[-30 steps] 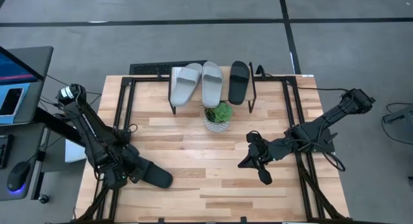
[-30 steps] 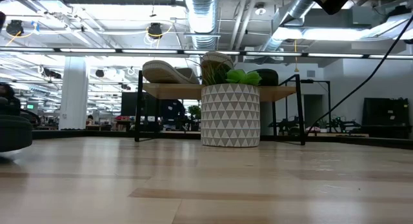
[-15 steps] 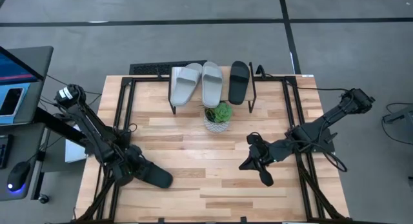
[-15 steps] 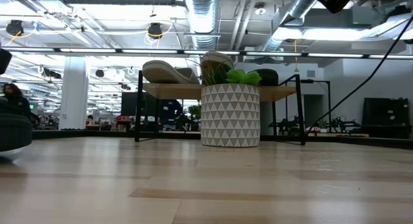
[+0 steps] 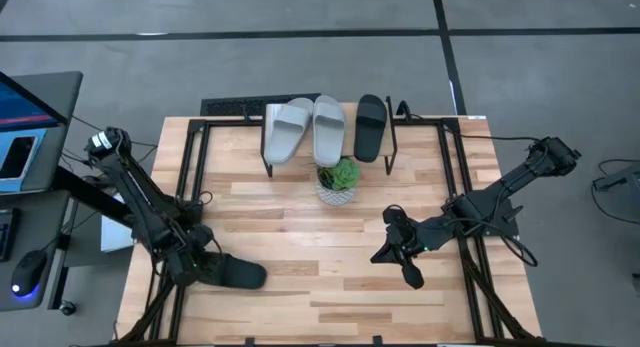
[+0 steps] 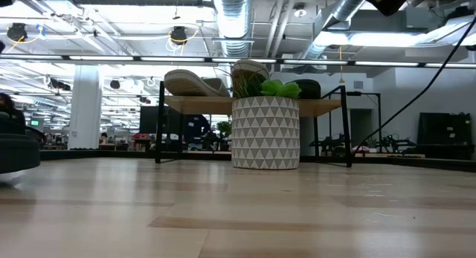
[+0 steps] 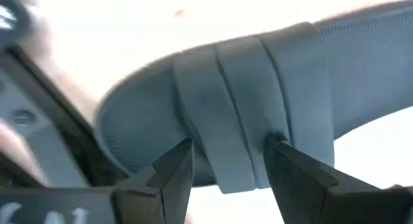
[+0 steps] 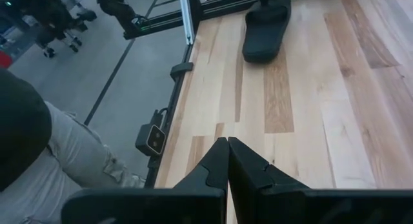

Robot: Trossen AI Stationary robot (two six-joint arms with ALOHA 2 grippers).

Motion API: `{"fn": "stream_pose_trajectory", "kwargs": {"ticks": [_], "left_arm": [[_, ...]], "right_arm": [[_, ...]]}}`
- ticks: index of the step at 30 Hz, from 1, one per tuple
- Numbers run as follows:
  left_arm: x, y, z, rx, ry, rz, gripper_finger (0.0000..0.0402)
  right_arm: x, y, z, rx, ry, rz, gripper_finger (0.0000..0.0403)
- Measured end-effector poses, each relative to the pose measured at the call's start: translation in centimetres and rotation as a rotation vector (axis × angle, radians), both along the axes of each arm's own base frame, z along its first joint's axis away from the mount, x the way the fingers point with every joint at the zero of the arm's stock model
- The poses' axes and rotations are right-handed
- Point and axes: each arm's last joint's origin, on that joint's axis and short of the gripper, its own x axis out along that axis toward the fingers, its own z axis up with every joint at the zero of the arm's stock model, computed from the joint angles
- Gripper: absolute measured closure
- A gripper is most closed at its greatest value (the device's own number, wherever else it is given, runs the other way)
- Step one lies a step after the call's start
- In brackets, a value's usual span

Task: Pick and place slides into the shelf
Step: Put the black slide on the shelf

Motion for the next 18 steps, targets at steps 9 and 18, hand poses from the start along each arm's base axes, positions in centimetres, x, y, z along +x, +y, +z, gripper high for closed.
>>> {"fn": "stream_pose_trajectory", "kwargs": {"ticks": [9,18], "left_arm": [[-0.28,0.22,0.41,0.011,0.052,-0.014,0.0226],[-0.16,0.24,0.43,0.033,0.012,-0.019,0.0226]], "right_arm": [[-0.06,-0.04,-0.11,-0.007,0.012,0.000,0.0403],[-0.06,-0.04,-0.11,-0.009,0.011,0.001,0.0403]]}}
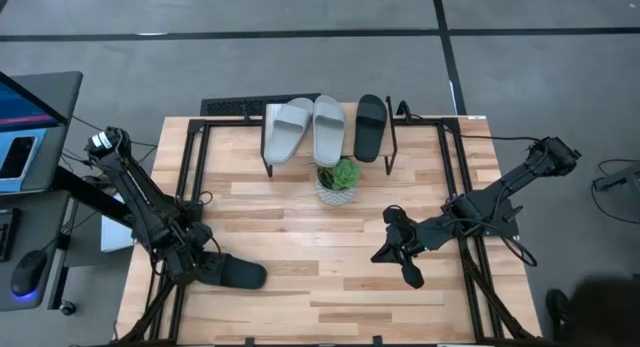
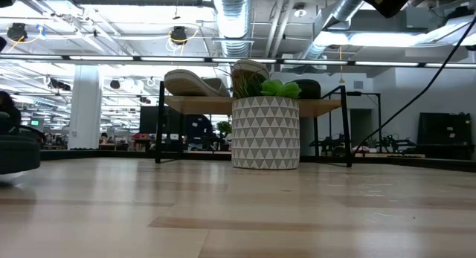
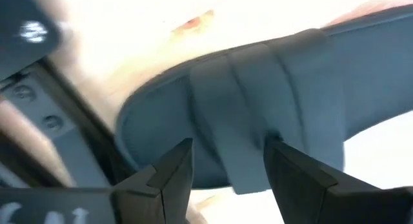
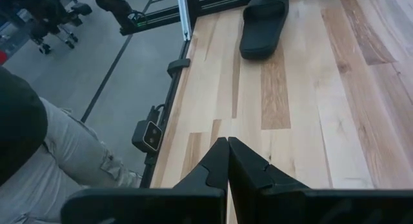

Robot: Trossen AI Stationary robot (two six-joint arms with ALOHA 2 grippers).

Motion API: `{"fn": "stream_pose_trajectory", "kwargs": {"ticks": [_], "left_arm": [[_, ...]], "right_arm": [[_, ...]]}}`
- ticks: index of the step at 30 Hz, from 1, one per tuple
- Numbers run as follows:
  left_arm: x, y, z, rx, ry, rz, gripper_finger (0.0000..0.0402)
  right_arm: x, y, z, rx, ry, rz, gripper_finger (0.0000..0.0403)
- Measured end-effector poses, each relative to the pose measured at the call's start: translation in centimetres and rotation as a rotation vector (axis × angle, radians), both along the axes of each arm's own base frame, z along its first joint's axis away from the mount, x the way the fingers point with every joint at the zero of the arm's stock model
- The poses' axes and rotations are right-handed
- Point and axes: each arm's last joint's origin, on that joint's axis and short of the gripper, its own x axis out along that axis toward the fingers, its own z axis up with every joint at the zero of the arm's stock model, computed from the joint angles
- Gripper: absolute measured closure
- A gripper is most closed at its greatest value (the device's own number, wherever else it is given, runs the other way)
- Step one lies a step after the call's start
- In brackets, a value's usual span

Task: Pick and place slides into the shelf
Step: Put the black slide on the shelf

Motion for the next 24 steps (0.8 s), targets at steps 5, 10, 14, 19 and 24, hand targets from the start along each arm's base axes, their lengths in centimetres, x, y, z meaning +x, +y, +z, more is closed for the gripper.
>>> {"fn": "stream_pose_trajectory", "kwargs": {"ticks": [5,10,14,19,24], "left_arm": [[0.2,-0.3,-1.2,-0.056,-0.050,0.007,0.0226],[0.1,-0.1,-2.5,-0.077,-0.045,0.065,0.0226],[0.1,-0.1,-2.6,-0.084,-0.030,0.068,0.0226],[-0.1,-0.1,-2.6,-0.096,0.003,0.066,0.0226],[0.1,-0.2,-2.6,-0.096,-0.023,0.074,0.0226]], "right_arm": [[0.0,0.0,0.0,-0.003,-0.002,0.002,0.0403],[0.0,0.0,0.0,-0.002,-0.002,0.005,0.0403],[-0.2,0.4,0.0,0.006,0.000,0.020,0.0403],[-0.4,0.7,0.0,0.010,0.002,0.033,0.0403],[-0.4,0.7,0.0,0.013,0.003,0.033,0.0403]]}}
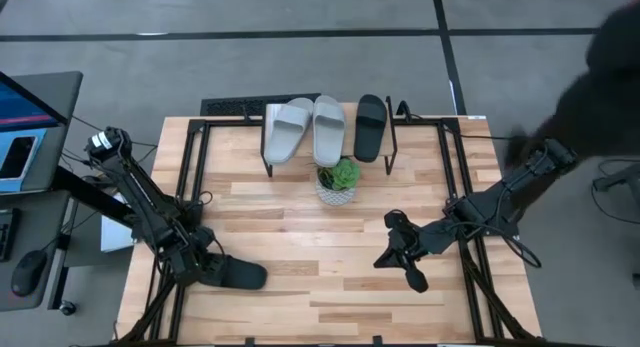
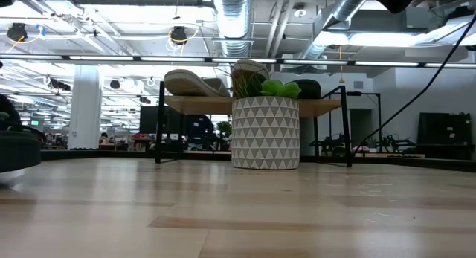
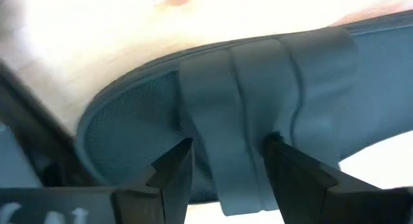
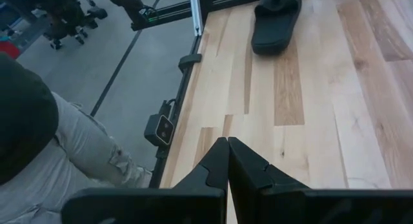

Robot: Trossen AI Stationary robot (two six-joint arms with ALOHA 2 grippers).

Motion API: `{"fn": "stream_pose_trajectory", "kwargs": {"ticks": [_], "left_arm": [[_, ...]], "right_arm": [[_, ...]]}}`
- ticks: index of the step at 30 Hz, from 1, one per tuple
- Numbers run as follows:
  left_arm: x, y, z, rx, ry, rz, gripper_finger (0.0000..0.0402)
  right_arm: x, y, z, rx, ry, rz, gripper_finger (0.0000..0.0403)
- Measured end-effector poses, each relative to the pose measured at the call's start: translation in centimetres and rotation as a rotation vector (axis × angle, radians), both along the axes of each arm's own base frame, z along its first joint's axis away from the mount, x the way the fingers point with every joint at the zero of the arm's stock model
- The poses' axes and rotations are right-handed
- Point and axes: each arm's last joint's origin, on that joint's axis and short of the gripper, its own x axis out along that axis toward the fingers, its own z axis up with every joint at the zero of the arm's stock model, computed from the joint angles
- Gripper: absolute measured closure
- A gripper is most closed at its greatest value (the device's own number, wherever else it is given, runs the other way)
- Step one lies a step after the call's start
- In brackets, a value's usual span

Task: Pick and place slides into the shelf
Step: Put the black slide on the shelf

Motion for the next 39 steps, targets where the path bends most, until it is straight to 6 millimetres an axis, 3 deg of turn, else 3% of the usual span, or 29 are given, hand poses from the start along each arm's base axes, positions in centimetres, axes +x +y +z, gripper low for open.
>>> {"fn": "stream_pose_trajectory", "kwargs": {"ticks": [6,32,36,39], "left_arm": [[0.7,-0.7,0.4,-0.033,-0.138,-0.017,0.0226],[1.3,-1.1,0.8,-0.022,-0.274,-0.080,0.0227],[1.3,-1.1,0.5,-0.020,-0.295,-0.092,0.0255],[1.3,-1.0,-0.6,-0.063,-0.329,-0.083,0.0309]], "right_arm": [[0.0,0.0,0.0,-0.001,-0.001,-0.002,0.0403],[-0.1,0.1,-0.1,0.015,0.019,0.036,0.0403],[-0.1,0.1,-0.2,0.009,0.028,0.035,0.0403],[-0.1,0.1,-0.2,0.010,0.028,0.035,0.0403]]}}
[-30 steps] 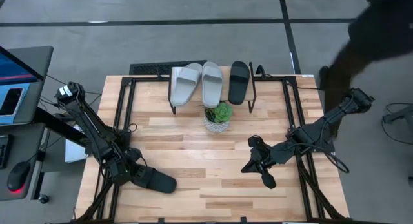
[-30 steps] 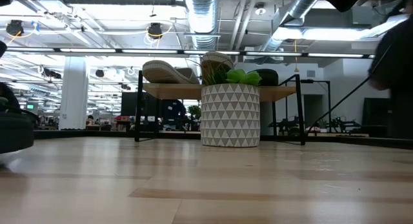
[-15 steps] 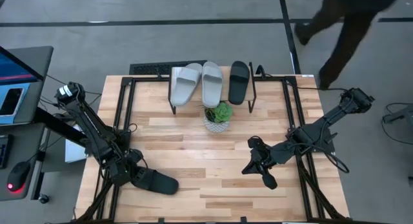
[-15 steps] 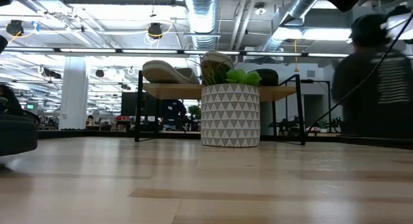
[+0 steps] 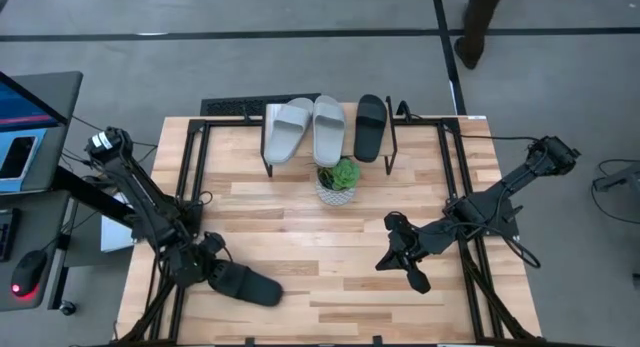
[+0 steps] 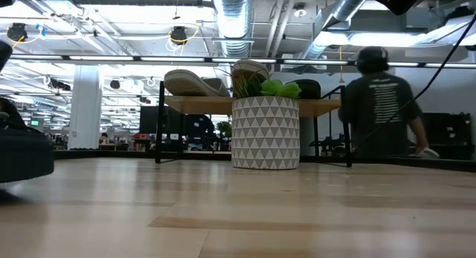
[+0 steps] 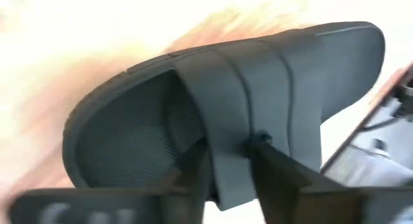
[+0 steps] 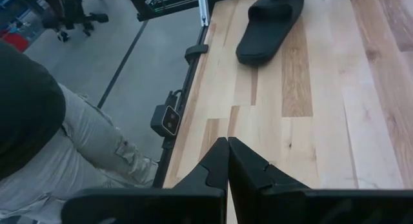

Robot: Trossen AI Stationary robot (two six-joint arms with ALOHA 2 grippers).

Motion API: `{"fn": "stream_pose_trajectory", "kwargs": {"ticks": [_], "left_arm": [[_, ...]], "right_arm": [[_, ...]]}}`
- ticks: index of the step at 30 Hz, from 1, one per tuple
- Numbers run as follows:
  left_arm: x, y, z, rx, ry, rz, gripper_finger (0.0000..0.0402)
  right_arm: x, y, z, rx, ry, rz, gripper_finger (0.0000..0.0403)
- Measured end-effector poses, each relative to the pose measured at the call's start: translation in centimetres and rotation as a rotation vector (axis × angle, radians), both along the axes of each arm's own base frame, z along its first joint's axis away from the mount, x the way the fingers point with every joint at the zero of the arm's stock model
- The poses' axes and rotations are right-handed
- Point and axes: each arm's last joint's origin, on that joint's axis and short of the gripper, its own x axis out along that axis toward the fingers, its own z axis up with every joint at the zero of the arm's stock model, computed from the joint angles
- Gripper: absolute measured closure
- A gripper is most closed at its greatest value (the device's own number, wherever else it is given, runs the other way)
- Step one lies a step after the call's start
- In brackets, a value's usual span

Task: Pick and place slides into the shelf
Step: Put the black slide on the shelf

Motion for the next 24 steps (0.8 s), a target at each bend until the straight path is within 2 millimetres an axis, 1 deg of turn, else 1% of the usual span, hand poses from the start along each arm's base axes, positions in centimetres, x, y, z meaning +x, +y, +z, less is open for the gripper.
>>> {"fn": "stream_pose_trajectory", "kwargs": {"ticks": [2,3,5,9,21,24], "left_arm": [[0.0,0.0,-0.8,-0.047,-0.045,0.007,0.0363],[0.0,0.1,-1.1,-0.070,-0.070,0.016,0.0380],[0.0,0.2,-1.6,-0.100,-0.107,0.043,0.0392],[0.1,0.4,-1.8,-0.075,-0.156,0.075,0.0399],[1.1,-0.1,0.1,0.012,-0.339,0.125,0.0401],[1.5,-0.2,0.8,0.030,-0.382,0.124,0.0401]], "right_arm": [[0.0,0.0,0.0,0.000,0.000,0.000,0.0403],[0.0,0.0,0.0,0.002,0.000,-0.001,0.0403],[0.0,0.0,0.0,0.006,0.003,-0.004,0.0403],[0.0,0.0,0.0,0.006,0.003,-0.004,0.0403],[0.0,-0.1,-0.1,0.000,0.007,-0.010,0.0403],[0.2,-0.4,-0.1,0.022,0.029,-0.064,0.0403]]}}
